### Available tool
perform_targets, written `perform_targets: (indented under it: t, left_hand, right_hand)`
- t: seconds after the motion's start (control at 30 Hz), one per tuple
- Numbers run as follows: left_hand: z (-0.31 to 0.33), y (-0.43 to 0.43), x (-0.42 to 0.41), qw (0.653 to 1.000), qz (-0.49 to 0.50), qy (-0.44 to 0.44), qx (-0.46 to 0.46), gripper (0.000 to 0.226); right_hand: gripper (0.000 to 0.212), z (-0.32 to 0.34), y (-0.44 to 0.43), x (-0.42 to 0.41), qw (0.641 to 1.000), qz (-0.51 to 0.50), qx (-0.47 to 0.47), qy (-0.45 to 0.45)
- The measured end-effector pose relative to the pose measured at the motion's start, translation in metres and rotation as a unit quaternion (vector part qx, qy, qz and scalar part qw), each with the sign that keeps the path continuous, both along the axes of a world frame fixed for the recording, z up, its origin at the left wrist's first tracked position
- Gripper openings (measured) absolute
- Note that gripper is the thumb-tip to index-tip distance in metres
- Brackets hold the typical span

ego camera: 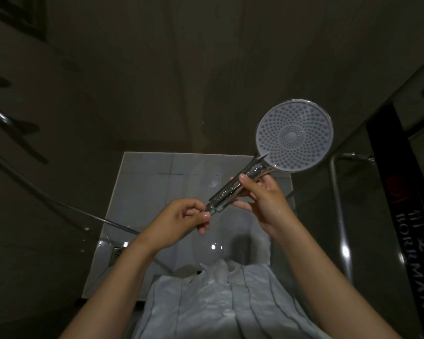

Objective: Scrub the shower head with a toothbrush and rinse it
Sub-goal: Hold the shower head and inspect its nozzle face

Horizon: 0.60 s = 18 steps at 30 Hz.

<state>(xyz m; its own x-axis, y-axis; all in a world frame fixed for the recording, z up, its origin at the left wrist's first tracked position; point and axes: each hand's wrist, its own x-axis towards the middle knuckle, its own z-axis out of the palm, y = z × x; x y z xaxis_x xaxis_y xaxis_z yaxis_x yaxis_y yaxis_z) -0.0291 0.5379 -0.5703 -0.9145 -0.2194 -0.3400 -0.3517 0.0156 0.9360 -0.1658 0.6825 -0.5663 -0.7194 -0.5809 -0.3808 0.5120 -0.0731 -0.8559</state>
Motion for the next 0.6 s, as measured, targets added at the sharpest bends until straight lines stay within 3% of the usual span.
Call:
perform_targets:
  t: [0.37,0.43,0.5,0.6]
  left_hand:
    - [0.008,0.007,0.009,0.999,-0.002,-0.013,0.033,0.03]
    - [0.007,0.01,0.007,0.999,0.028,-0.007,0.029,0.024]
    - [0.005,0.012,0.006,0.998,0.056,0.0,0.013,0.003]
    - [0.0,0.012,0.005,0.996,0.09,0.006,0.012,0.029]
  right_hand:
    - [0.009,0.005,0.005,0.007,1.0,-0.004,-0.024,-0.021]
    - [0.01,0.006,0.006,0.006,0.999,-0.009,-0.027,-0.024]
    - [0.008,0.006,0.005,0.006,0.999,-0.009,-0.029,-0.018]
    - [0.007,0.007,0.004,0.006,0.999,-0.013,-0.025,-0.015]
